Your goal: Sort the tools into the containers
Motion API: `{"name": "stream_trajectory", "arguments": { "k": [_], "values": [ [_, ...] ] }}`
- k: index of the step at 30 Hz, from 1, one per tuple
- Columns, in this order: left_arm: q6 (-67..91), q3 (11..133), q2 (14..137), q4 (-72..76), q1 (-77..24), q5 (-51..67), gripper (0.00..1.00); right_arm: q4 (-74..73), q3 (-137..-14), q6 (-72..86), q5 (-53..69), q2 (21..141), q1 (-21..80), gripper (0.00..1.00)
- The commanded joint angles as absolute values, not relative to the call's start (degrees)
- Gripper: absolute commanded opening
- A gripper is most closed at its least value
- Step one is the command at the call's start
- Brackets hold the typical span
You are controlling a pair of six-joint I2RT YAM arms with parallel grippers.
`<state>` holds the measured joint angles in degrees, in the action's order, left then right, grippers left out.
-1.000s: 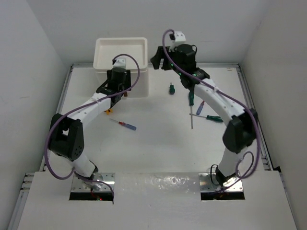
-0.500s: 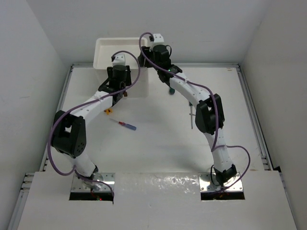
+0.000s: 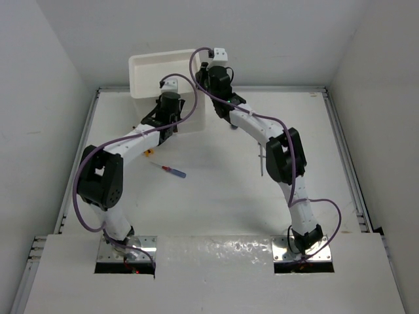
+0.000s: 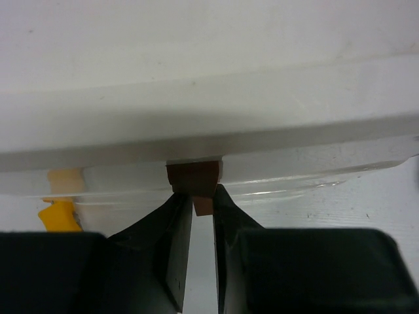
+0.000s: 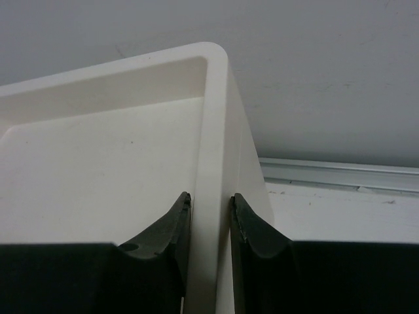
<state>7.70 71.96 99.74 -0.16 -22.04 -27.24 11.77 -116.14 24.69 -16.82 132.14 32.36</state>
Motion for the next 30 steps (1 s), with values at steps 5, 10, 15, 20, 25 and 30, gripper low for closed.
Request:
{"name": "stream_trajectory", "arguments": {
  "k": [5,10,15,20,25,30],
  "values": [
    [7.65,71.89,95.72,7.21,-20.57,-31.98,0.27,9.14,-111.1,24.79,-12.22,130.52,34.8,0.04],
    [6.07,73.12,96.15,8.53,-20.57,-35.68,0.58,9.4,-111.09,24.87,-12.57,130.87,35.42,0.02],
    [5.19,73.83,97.03,10.46,-20.65,-35.6,0.52,10.28,-109.61,25.4,-13.8,130.34,35.68,0.0],
    [4.84,76.29,98.52,10.2,-20.65,-35.24,0.35,10.72,-108.11,27.51,-14.33,129.64,36.3,0.0],
    [2.99,77.95,98.61,10.64,-20.57,-35.77,0.38,13.34,-104.68,29.97,-20.47,128.15,39.81,0.0],
    [2.81,78.05,98.61,9.32,-19.95,-34.9,0.41,14.24,-104.41,35.67,-22.5,128.06,41.22,0.0]
  ]
}}
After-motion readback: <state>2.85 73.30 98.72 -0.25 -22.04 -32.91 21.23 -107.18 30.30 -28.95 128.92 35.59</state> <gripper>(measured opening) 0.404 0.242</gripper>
